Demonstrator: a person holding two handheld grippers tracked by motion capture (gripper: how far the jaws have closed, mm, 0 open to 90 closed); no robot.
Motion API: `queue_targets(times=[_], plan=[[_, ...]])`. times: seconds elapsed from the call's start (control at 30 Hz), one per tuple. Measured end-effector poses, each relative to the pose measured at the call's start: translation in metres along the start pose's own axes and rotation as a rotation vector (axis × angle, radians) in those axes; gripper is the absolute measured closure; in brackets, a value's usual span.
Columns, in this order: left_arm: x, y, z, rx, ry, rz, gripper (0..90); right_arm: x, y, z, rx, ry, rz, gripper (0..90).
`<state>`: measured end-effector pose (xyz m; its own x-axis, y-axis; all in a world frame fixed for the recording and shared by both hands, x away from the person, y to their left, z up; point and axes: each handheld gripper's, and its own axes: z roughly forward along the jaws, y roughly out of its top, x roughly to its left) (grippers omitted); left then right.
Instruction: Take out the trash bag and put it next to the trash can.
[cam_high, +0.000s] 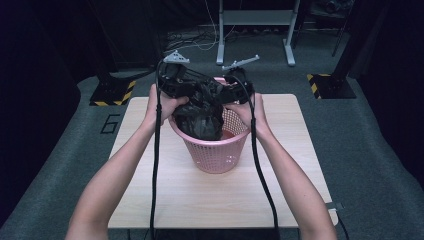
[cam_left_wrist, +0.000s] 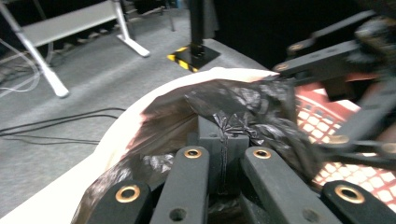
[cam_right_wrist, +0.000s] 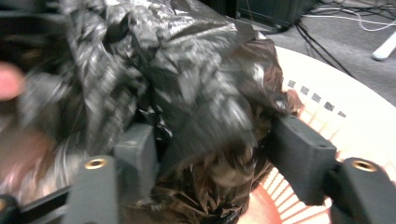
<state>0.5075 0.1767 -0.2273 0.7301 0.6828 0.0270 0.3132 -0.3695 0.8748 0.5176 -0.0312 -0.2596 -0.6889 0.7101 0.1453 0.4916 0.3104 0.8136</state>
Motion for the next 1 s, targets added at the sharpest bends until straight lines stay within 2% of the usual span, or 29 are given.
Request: queue_targets(times=[0.27,0.37,0.53,0.7,0.77,0.87,1.0], plan=[[0.003,0.008,-0.003,-0.012,0.029,0.001,90.0,-0.006,-0.014,-0.052,-0.128,0.056,0.021,22.7],[0.006,0.011,-0.005,-0.019,0.037,-0.005,90.0,-0.012,-0.023,-0.068,-0.143,0.046,0.018,22.2],[0.009,0.017,-0.013,-0.036,0.053,-0.005,90.0,-0.028,-0.049,-0.088,-0.146,-0.017,0.028,19.5],[0.011,0.023,-0.022,-0.054,0.066,-0.006,90.0,-0.046,-0.08,-0.108,-0.179,-0.061,0.05,14.7],[0.012,0.024,-0.025,-0.063,0.071,-0.004,90.0,-0.051,-0.093,-0.112,-0.175,-0.091,0.049,13.5],[0.013,0.027,-0.031,-0.073,0.076,-0.004,90.0,-0.058,-0.116,-0.113,-0.161,-0.141,0.058,11.9],[0.018,0.026,-0.041,-0.087,0.085,-0.01,90.0,-0.073,-0.154,-0.104,-0.12,-0.187,0.092,11.0]])
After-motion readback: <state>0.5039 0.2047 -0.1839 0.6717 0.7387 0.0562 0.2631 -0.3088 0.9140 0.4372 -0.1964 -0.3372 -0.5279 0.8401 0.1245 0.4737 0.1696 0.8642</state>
